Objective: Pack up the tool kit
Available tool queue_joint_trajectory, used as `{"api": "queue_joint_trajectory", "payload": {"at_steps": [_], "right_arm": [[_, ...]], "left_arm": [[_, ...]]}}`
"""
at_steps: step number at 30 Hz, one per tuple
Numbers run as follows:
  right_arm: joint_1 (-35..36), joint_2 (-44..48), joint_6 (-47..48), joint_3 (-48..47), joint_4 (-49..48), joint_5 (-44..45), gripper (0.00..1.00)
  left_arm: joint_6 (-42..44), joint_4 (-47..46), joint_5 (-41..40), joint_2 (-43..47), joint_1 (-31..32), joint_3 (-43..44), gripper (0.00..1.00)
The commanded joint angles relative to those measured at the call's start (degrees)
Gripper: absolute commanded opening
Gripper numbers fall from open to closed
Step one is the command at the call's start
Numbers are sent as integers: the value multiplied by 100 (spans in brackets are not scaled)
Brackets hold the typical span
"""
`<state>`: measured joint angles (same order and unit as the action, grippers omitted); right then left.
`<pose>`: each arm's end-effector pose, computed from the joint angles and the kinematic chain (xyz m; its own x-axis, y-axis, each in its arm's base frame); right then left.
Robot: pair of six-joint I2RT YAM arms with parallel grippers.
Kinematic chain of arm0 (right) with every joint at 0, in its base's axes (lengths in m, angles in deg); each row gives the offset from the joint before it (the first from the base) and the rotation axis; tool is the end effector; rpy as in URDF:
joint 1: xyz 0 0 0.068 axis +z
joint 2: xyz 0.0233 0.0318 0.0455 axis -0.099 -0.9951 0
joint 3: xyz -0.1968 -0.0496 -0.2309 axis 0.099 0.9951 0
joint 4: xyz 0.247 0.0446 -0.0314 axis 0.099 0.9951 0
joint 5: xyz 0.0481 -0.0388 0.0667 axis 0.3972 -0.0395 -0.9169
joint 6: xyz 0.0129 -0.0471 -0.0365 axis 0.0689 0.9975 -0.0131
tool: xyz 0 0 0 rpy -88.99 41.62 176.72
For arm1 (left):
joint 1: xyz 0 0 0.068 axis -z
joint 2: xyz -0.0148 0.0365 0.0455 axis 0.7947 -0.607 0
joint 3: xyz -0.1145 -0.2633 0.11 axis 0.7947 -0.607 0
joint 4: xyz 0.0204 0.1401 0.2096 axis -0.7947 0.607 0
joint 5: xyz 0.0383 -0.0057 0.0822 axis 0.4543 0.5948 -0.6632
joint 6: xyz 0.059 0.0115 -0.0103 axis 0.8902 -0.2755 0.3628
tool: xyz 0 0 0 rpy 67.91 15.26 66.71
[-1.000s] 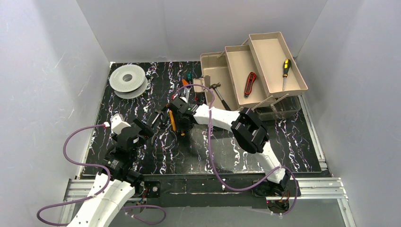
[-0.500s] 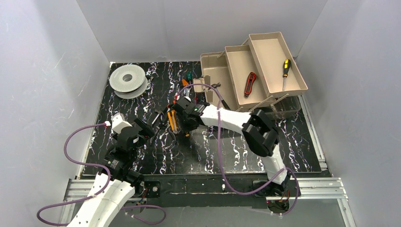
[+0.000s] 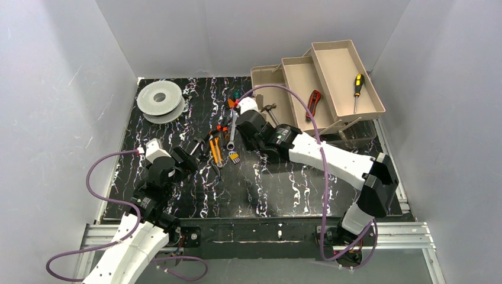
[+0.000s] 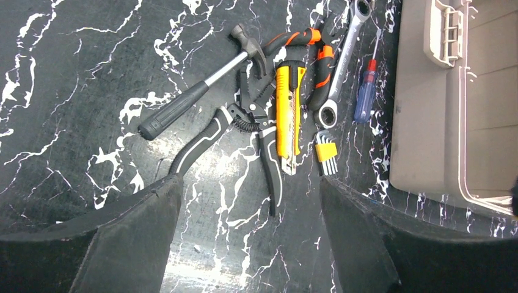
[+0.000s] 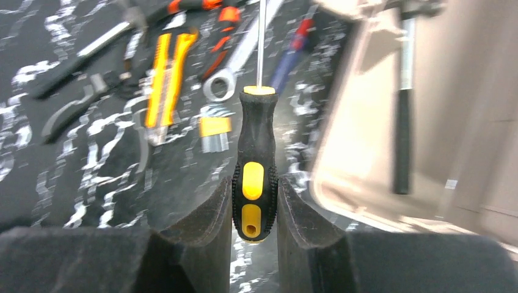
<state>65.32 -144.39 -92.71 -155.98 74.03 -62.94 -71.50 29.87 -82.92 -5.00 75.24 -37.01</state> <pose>0.2054 0.3124 0.3577 -0.5149 -0.2425 -0.8223 -0.4606 0.8872 0.0268 0.0904 -0.0192 0.2741 -0.2979 -0.5553 -0.7764 -0.2181 0.8314 -0.5110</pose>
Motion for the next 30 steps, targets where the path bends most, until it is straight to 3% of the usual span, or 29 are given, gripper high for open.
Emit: {"api": "queue_joint_trajectory", "payload": {"at_steps": [1,4,9,16,23,28,30], "right_arm": [[-64,344,817,-129,260,1777,1],[-397,526,1070,-139,405,2038,1],[-1552,839,947,-296,752,1039,1],[-2774,905,1148,-945,989,715,1],[-4352,469,1128,-2134,1555,-194,1],[-4896,-34,1158,-2747,1866,-538,1],[-4997,-194,1177,-2891,1967,-615,9]], "left_arm": [[147,-137,241,-137,-18,-45,81],[150,-194,362,-242,-19,-45,81],[122,-323,511,-368,-19,-67,82],[111,-480,683,-545,-19,-56,81],[110,-584,809,-726,-17,-6,81],[156,-576,838,-747,-12,32,81],[166,-568,839,-734,-19,34,82]]}}
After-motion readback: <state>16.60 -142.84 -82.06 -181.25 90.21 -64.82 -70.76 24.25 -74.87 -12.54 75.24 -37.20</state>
